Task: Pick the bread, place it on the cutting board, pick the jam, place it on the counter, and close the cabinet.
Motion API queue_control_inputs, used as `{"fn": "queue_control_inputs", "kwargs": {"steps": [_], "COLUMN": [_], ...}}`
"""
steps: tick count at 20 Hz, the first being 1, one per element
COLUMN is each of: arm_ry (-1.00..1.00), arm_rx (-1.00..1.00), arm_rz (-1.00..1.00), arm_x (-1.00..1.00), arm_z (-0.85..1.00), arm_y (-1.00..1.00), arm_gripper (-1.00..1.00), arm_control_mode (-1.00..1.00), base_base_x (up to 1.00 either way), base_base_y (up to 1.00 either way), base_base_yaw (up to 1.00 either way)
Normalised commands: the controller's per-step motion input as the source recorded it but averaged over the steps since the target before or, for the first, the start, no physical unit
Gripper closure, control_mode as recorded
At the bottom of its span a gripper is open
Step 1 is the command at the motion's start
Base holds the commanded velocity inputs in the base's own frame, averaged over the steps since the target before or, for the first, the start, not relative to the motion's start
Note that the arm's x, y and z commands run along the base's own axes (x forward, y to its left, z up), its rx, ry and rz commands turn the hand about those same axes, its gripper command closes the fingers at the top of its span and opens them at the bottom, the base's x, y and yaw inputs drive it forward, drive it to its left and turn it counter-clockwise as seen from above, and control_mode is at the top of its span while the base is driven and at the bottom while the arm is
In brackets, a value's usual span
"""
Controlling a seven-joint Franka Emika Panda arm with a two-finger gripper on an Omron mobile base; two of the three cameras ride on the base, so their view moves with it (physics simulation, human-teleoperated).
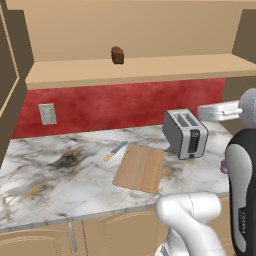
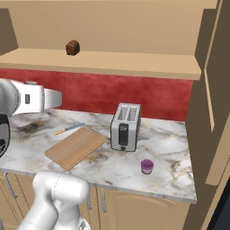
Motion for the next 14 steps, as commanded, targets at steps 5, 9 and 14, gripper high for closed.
{"fn": "queue_control_inputs", "kwargs": {"steps": [5, 9, 14], "arm_ry": [0.05, 0.03, 0.0], "arm_rx": [0.0, 0.0, 0.0], "arm_rz": [0.0, 0.0, 0.0], "arm_x": [-0.1, -0.04, 0.0], "arm_z": [0.15, 0.21, 0.21], "arm_y": [0.37, 0.36, 0.36], "arm_gripper": [-1.0, -1.0, -1.0], "arm_control_mode": [-1.0, -1.0, -1.0], "base_base_x": [0.0, 0.0, 0.0], "base_base_y": [0.0, 0.0, 0.0], "base_base_yaw": [0.0, 0.0, 0.0]}}
